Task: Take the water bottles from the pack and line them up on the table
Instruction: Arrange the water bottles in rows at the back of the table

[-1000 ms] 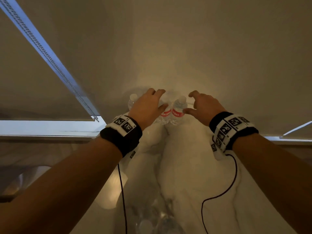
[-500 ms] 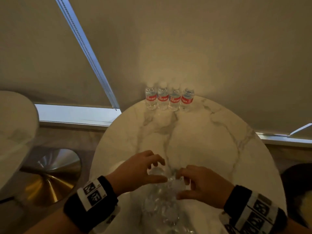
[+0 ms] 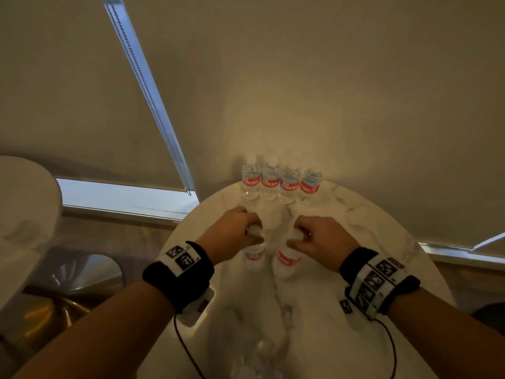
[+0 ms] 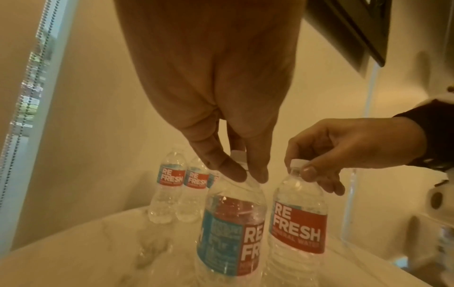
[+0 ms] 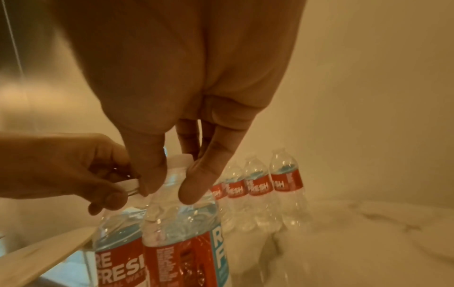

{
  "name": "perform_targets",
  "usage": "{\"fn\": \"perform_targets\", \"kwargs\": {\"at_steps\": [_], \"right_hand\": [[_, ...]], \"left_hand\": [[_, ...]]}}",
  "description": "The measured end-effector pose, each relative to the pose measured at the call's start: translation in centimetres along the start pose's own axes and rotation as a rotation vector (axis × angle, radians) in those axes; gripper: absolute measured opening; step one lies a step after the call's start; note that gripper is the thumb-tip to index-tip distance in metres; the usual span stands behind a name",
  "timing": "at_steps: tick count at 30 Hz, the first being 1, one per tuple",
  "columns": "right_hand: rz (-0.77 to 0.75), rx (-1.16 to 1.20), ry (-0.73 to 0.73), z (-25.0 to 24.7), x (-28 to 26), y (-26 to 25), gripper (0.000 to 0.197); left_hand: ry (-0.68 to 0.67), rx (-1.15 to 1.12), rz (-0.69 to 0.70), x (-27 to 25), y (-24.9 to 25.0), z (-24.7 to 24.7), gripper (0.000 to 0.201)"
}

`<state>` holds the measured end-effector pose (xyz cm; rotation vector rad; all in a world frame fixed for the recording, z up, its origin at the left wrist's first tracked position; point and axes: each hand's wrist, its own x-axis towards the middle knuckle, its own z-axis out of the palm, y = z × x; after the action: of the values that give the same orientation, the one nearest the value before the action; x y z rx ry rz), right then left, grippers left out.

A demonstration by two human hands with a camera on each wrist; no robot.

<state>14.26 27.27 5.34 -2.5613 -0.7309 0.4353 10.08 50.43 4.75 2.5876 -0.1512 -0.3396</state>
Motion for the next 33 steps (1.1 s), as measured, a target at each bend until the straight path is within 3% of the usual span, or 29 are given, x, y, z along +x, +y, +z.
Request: {"fn": "perform_targets", "kwargs": {"at_steps": [4,9,18,25,29,33], "right_hand": [[0.018,-0.003,0.015,-1.9,6.8,-0.1,0.024],[0.021,-0.066,-0.014,-1.9,13.1,-0.1,0.019],[0.047,-0.145,0.039,-0.7,16.7,0.3,0.028],[0.134,-0.045,0.085,-1.1,13.3,-0.3,0.059],[0.114,-0.031,0.028,-1.8,6.5,-1.1,0.047],[0.054,-0.024,-0.116,-0.9,-2.2,-2.4,0.036]], "left_hand": [[0.113,-0.011,-0.008,5.5,-1.5,-2.3,0.027],[0.159,0.003,-0.015,10.6,-3.1,-3.2,0.028],[0.201,-0.055,-0.076,13.6,-5.4,-2.1,0.030],[0.250,-0.110,-0.153,10.7,-5.6,-2.0,0.064],[0.292,-0.077,-0.169,4.7,-4.7,-1.7,0.054],[0.187,-0.143,-0.106,-3.7,-1.7,0.2,0.035]]}}
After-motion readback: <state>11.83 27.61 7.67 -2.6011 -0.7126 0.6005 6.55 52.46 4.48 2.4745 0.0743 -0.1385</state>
